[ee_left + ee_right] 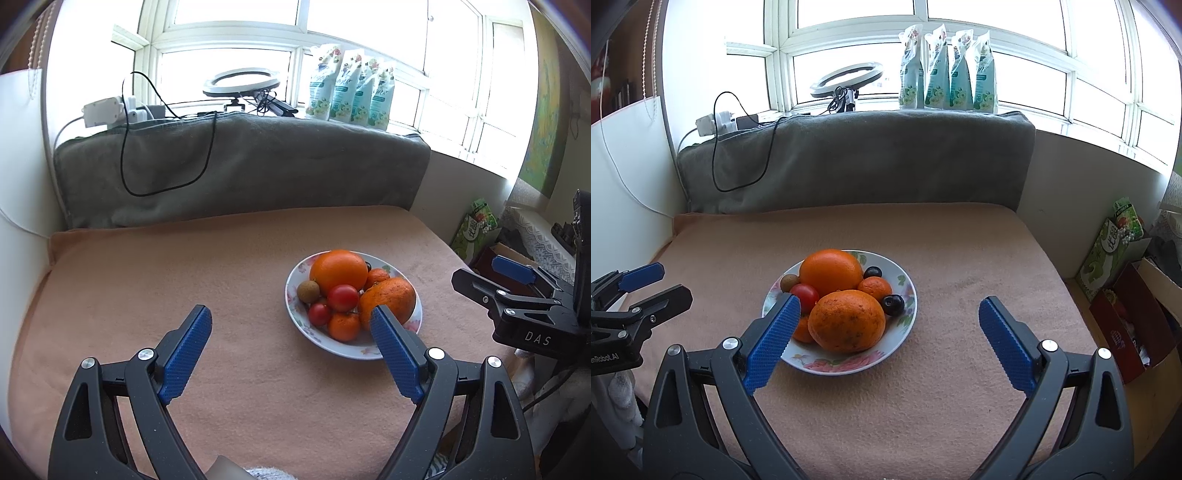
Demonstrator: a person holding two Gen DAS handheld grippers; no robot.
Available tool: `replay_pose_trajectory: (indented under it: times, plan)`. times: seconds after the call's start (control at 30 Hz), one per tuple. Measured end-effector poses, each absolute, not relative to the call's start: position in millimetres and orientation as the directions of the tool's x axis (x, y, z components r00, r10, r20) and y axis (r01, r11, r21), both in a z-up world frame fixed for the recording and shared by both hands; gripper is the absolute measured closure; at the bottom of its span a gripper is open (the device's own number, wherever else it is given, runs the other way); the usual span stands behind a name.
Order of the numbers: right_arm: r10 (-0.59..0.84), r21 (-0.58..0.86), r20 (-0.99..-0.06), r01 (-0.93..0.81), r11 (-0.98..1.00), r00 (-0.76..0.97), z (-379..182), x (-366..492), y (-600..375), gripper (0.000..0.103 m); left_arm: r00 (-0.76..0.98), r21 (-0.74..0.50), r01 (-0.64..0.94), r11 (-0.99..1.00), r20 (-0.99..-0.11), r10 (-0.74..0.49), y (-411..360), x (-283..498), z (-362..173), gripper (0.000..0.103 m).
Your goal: Organize fruits
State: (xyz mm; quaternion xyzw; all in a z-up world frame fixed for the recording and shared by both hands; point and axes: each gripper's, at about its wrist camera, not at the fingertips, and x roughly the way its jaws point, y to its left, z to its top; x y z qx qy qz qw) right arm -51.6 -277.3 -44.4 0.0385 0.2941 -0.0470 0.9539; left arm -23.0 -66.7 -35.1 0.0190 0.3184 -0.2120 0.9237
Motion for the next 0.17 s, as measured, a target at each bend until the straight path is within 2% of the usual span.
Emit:
replay_pose_trajectory:
  times: [0.17]
  plan:
    - [-0.067, 0.048, -0.569, 0.115, 0.992, 0.820, -46.5, -52.5, -277.3, 0.004, 0.707, -0.098, 0.406, 0.908, -0.597, -0.380, -67.0, -22.9, -36.1, 0.015]
